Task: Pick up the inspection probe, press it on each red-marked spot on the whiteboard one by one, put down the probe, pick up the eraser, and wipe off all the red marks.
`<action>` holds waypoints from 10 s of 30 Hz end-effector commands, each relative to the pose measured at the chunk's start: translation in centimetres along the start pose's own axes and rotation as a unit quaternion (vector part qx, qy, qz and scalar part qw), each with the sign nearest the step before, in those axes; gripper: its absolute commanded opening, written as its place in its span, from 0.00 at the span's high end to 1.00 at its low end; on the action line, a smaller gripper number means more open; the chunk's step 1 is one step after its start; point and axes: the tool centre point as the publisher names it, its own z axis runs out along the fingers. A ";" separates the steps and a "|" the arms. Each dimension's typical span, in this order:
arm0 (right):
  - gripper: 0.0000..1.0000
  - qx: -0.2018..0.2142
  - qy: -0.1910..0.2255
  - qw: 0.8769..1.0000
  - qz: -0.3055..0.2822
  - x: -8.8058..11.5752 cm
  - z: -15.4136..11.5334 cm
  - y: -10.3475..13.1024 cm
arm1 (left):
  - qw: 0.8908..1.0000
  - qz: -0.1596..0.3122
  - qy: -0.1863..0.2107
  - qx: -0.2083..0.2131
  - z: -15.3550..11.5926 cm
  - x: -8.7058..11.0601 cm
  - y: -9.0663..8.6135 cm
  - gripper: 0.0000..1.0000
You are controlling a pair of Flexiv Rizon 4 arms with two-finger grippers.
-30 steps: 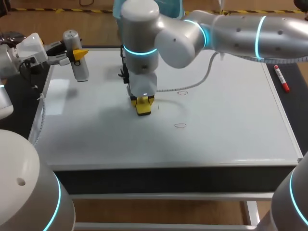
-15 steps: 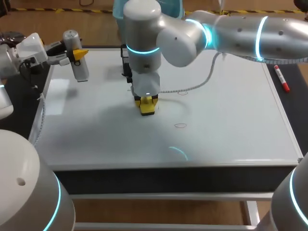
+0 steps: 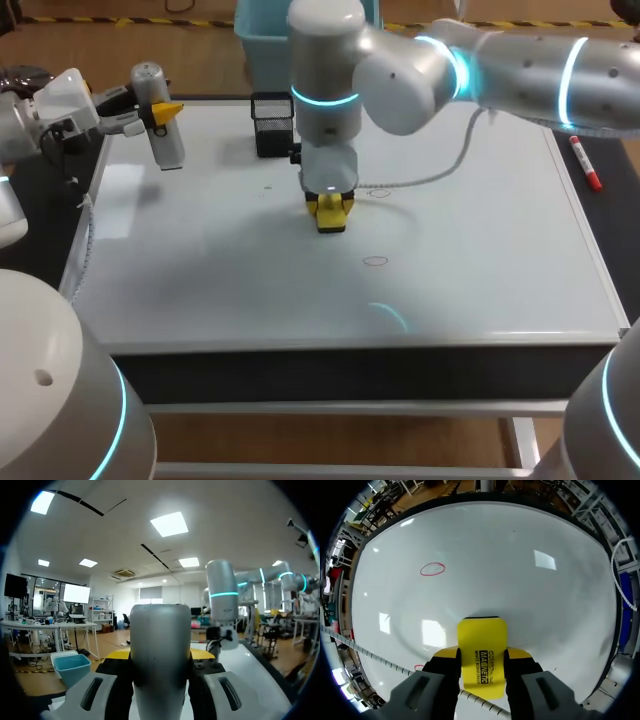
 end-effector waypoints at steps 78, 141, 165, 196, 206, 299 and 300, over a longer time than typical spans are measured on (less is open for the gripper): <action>1.00 0.010 -0.026 0.958 0.285 38.8 -3.3 -5.4 | 1.000 0.000 0.001 0.001 0.1 -0.1 0.0 1.00; 1.00 0.010 -0.026 0.958 0.285 38.8 -3.3 -5.4 | 0.921 -0.032 0.387 0.039 21.0 32.2 5.3 1.00; 1.00 0.010 -0.026 0.958 0.285 38.8 -3.3 -5.4 | 0.934 -0.044 0.352 0.044 23.3 33.8 6.9 1.00; 1.00 0.010 -0.026 0.958 0.285 38.8 -3.3 -5.4 | 0.932 -0.061 0.354 0.040 24.2 33.6 8.1 1.00; 1.00 0.010 -0.026 0.958 0.285 38.8 -3.3 -5.4 | 0.933 -0.062 0.352 0.034 24.2 33.5 8.4 1.00; 1.00 0.010 -0.026 0.958 0.285 38.8 -3.3 -5.4 | 0.992 -0.005 0.106 0.068 2.5 8.1 -0.5 1.00; 1.00 0.010 -0.026 0.958 0.285 38.8 -3.3 -5.4 | 0.992 -0.005 0.106 0.068 2.5 8.1 -0.5 1.00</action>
